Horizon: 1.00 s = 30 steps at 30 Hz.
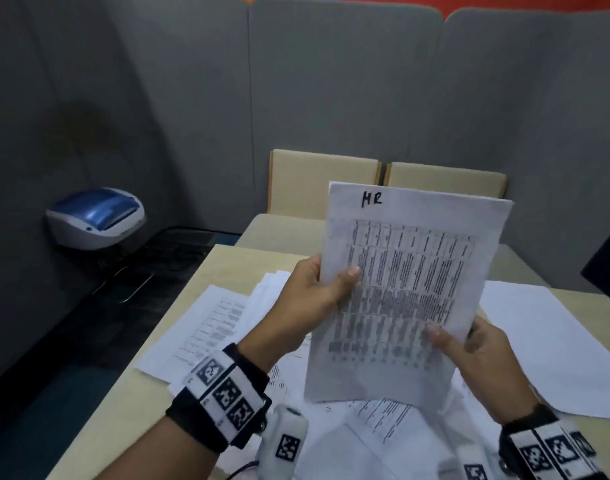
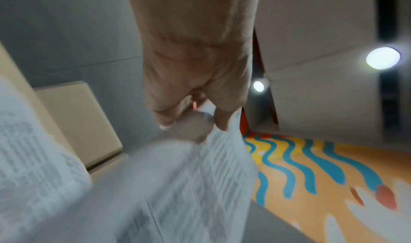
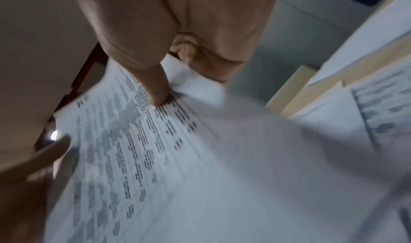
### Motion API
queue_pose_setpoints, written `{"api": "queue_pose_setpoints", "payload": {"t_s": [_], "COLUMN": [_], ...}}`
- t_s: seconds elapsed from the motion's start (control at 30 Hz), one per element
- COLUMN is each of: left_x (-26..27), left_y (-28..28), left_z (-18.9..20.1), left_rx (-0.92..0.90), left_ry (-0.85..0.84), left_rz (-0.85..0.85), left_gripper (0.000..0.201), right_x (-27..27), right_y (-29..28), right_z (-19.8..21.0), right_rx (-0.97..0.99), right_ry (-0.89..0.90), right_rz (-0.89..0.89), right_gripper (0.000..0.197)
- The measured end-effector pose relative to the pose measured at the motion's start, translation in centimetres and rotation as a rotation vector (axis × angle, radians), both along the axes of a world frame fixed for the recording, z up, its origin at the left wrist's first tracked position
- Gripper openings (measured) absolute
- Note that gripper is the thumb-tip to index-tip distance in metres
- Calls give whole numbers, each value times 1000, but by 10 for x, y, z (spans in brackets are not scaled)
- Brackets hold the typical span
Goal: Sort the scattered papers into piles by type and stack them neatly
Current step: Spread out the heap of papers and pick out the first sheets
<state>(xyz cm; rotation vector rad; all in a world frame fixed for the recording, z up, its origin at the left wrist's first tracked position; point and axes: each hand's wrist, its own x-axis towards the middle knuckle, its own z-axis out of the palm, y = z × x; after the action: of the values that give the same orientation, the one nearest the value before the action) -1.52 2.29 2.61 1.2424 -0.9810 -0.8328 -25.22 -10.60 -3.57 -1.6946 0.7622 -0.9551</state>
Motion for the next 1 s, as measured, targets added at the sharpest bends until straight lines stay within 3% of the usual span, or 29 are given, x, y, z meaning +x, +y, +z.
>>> {"api": "queue_pose_setpoints", "payload": {"t_s": [0.1, 0.17, 0.23, 0.3, 0.43, 0.53, 0.77, 0.87, 1.0], "left_x": [37, 71, 101, 118, 128, 133, 147, 150, 150], "left_y": [-8, -8, -4, 0, 1, -1, 5, 3, 1], "left_z": [-7, -24, -52, -82, -109, -109, -114, -112, -111], "left_rx": [149, 434, 831, 1087, 1065, 965, 778, 665, 724], "left_ry": [-83, -384, -776, -992, -982, -858, -494, -493, -573], "left_rz": [-118, -82, -26, -2, 117, 196, 307, 404, 320], "left_gripper": [43, 65, 96, 123, 146, 135, 88, 49, 28], "right_x": [-17, -26, -37, -44, -31, -10, 21, 32, 33], "right_y": [-16, -29, -51, -81, -109, -112, -108, -92, -95], "right_z": [-8, -5, -5, -7, 1, 16, -3, -9, -21], "right_rx": [33, 189, 343, 422, 411, 378, 335, 295, 316], "right_ry": [-49, -142, -163, -56, 30, 22, 107, 86, 79], "right_rz": [-128, -143, -133, -196, -105, -34, 90, 138, 140], "right_gripper": [28, 15, 10, 44, 57, 47, 105, 102, 95]}}
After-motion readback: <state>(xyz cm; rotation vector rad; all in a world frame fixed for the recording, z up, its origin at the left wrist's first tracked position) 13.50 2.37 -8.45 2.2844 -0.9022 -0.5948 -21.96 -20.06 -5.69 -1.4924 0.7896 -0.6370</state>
